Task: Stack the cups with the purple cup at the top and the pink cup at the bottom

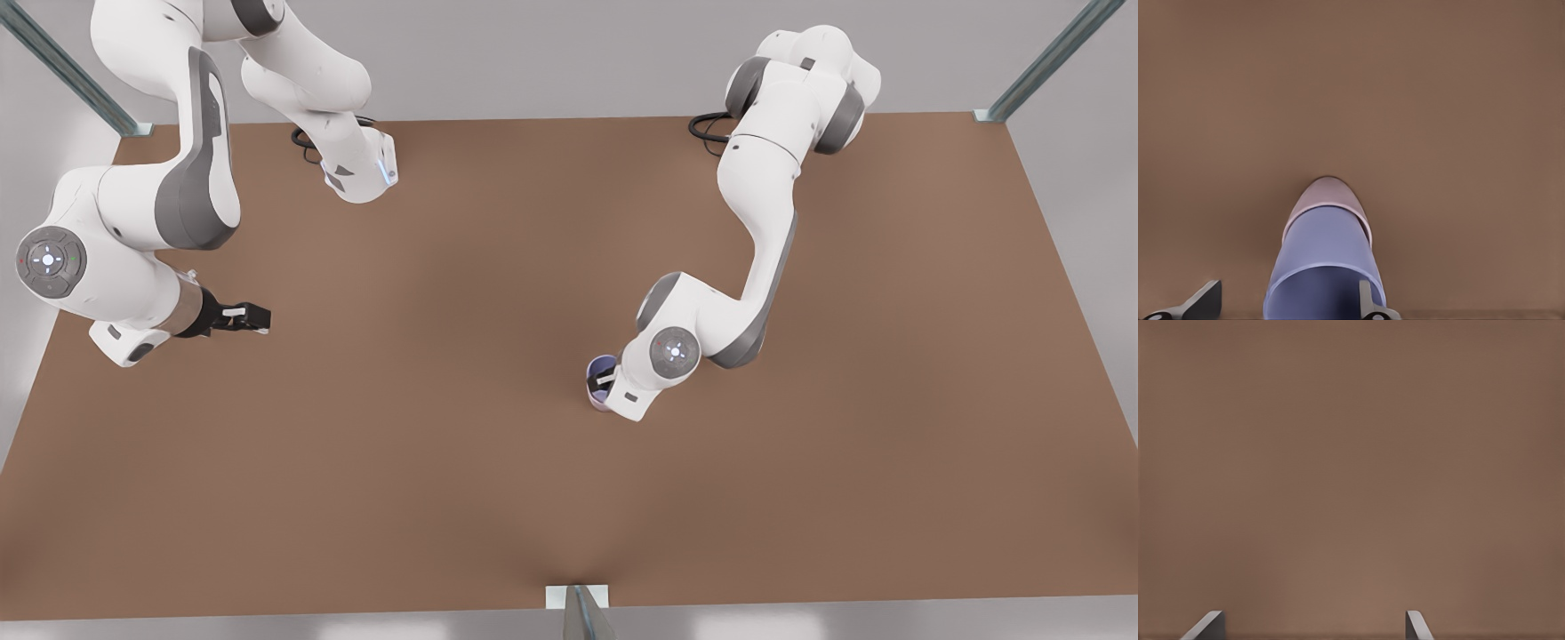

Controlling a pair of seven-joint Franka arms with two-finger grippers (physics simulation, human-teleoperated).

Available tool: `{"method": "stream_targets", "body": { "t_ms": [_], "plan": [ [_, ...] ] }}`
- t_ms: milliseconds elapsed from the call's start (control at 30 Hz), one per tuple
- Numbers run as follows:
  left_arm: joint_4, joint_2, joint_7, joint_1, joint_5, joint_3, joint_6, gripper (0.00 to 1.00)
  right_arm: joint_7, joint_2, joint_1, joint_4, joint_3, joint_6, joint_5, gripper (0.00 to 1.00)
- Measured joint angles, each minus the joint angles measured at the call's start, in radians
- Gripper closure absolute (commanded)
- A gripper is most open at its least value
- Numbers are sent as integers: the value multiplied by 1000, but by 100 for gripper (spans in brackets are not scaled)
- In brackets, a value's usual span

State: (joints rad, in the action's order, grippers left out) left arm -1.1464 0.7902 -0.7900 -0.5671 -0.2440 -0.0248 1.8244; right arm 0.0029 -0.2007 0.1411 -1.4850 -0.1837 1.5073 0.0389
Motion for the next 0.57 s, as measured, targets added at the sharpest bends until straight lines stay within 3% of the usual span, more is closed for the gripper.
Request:
{"method": "stream_targets", "body": {
  "t_ms": [233, 433, 500, 567],
  "plan": [
    [5, -84, -2, 21, -2, -6, -53, 1, 0, 0, 0, 0, 0, 0, 0, 0],
    [4, -321, 159, 351, 137, -19, -313, 0, -1, -1, 0, 0, 0, 0, 0, 0],
    [-183, -480, 221, 377, 187, -19, -325, 0, -1, 0, 0, 0, 0, 0, 0, 0],
    [-261, -545, 277, 382, 215, -19, -325, 0, -1, -1, 0, 0, 0, 0, 0, 0]
  ]
}}
